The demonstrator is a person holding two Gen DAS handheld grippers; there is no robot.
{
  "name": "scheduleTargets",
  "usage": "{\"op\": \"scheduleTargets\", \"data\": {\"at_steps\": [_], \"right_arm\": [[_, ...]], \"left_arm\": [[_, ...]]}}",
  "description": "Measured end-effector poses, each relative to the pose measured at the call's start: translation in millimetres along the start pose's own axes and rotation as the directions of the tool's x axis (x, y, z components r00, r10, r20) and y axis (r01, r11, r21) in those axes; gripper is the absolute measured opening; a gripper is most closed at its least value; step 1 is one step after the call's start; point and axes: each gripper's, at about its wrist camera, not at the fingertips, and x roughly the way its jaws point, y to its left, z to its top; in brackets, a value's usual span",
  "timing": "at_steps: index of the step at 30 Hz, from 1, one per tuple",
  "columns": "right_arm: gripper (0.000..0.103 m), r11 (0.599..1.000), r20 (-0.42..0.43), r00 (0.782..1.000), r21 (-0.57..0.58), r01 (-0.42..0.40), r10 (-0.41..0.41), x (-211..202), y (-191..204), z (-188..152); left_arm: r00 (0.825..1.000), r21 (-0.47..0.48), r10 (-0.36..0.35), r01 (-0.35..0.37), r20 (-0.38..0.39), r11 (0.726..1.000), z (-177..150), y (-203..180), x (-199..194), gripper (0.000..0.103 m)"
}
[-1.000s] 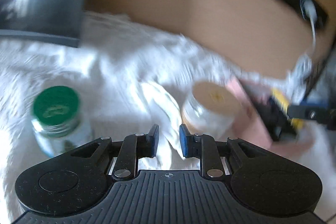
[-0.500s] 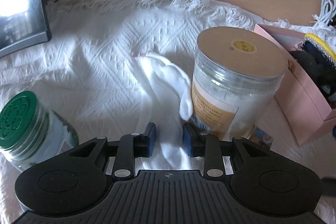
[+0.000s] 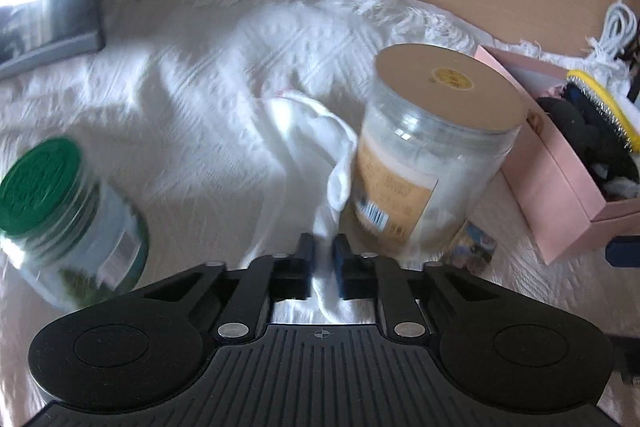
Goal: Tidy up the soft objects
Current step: 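Move both grippers back over the bedspread, then grasp the white glove with the left gripper while the right grasps the patterned tape roll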
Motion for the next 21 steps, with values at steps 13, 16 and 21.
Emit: {"op": "scheduleTargets", "data": {"at_steps": [13, 16, 21], "right_arm": [[0.063, 1.0, -0.003, 1.0, -0.001, 0.001, -0.001, 0.2, -4.8, -6.3], [0.063, 1.0, -0.003, 1.0, -0.007, -0.001, 0.001, 0.6, -3.6, -6.0], [0.063, 1.0, 0.0, 1.0, -0.004, -0.01, 0.01, 1.3, -3.9, -6.6]], "left_arm": [[0.996, -0.091, 0.085, -0.084, -0.003, 0.992, -41.2, 37.5, -60.7, 0.011], [0.997, -0.13, -0.048, 0.055, 0.056, 0.99, -38.0, 42.2, -80.7, 0.011], [0.967, -0.151, -0.162, 0.193, 0.197, 0.969, -23.0, 42.8, -106.9, 0.017]]}}
